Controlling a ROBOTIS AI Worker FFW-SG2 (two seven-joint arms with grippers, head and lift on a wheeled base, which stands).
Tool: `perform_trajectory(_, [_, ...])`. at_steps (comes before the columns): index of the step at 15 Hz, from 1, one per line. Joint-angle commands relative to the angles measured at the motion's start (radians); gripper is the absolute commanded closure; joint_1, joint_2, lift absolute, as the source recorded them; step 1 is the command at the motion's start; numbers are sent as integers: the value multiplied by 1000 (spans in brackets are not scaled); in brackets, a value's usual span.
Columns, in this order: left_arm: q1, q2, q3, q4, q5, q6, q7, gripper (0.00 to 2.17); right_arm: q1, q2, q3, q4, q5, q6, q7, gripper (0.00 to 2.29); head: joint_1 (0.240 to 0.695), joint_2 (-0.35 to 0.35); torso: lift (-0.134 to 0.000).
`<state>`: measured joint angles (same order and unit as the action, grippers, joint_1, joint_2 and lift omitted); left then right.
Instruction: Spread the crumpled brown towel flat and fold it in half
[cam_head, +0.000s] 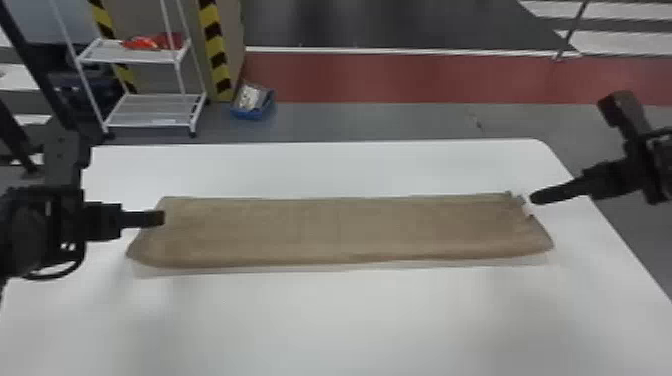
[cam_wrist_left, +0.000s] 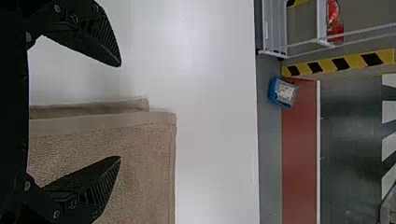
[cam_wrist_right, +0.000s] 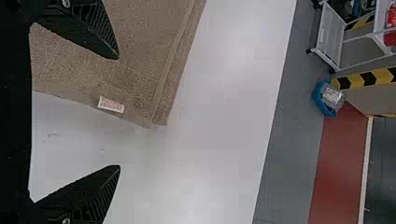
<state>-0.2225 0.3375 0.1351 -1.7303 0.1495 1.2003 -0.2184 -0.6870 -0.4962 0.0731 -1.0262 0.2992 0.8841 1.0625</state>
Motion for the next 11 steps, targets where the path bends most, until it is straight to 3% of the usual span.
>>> perform_trajectory(1, [-8,0,-9,0,-16,11,-1,208,0,-12,14,23,9,-47,4,36,695,-39,-125])
perform_trajectory(11, [-18,-3,-25,14,-25,8,-1,208,6,-15,13,71,0,-158,16,97,695,-47,-125])
